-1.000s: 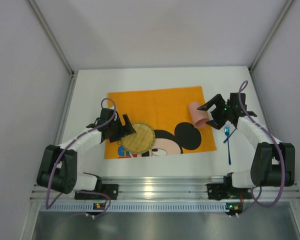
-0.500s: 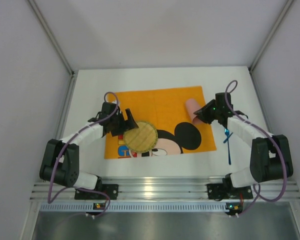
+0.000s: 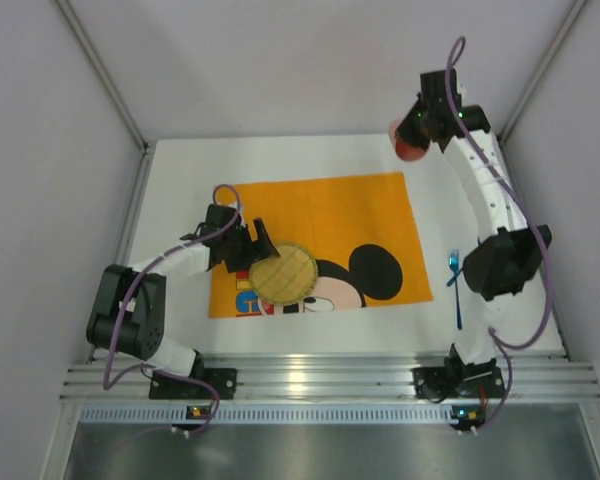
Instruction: Set the dinner table for one person
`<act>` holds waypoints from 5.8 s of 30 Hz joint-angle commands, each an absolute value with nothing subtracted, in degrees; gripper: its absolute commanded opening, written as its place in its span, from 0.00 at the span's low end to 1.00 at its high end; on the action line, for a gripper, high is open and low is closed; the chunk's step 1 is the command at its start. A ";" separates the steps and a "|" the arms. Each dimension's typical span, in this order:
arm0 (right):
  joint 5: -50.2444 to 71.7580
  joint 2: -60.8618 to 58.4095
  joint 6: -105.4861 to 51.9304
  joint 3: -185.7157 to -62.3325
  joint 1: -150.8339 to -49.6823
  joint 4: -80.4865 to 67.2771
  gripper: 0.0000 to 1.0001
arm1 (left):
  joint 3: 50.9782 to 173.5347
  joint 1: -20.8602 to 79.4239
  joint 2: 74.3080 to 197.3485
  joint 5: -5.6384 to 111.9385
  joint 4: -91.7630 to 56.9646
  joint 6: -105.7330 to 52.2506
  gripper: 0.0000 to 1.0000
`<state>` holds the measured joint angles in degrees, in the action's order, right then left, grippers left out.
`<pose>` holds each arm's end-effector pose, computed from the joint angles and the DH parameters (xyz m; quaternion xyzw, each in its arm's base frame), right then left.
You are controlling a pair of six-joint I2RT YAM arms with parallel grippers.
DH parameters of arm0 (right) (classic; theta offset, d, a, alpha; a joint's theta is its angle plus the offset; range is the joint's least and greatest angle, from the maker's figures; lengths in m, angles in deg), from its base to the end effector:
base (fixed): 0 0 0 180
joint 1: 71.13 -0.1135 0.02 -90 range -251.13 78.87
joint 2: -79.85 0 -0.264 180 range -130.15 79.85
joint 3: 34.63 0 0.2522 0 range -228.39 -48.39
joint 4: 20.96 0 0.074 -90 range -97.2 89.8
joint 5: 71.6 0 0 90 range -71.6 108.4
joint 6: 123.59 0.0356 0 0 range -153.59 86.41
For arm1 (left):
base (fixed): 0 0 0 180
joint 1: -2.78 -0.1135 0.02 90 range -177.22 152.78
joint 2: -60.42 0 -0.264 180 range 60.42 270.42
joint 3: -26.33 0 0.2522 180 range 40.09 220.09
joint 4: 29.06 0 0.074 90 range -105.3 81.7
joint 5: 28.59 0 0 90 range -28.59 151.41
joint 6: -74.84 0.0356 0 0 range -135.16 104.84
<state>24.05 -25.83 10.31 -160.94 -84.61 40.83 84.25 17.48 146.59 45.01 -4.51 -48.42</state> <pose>0.3993 0.0921 0.3845 0.2583 0.8722 0.1589 0.3838 0.2779 -0.0833 0.1714 -0.1064 0.9331 -0.2518 0.2335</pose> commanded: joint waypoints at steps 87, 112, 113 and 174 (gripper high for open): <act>7.41 -2.95 2.36 -148.25 -63.67 55.20 0.55 | 101.86 14.21 161.67 28.46 -14.76 -51.89 0.00; 19.79 6.56 -2.30 -107.20 -56.54 46.34 0.53 | 103.20 17.20 169.94 32.85 -16.00 -51.72 0.93; 20.24 5.86 -2.30 -106.41 -56.37 44.76 0.53 | 102.50 17.20 169.59 32.93 -16.17 -51.72 0.93; 9.88 -16.54 7.80 -140.64 -104.40 40.79 0.00 | 106.44 14.04 133.73 56.20 15.97 -49.09 0.98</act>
<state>13.97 -11.10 4.36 -132.97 -96.85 43.63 102.57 15.89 139.29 47.30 7.91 -50.69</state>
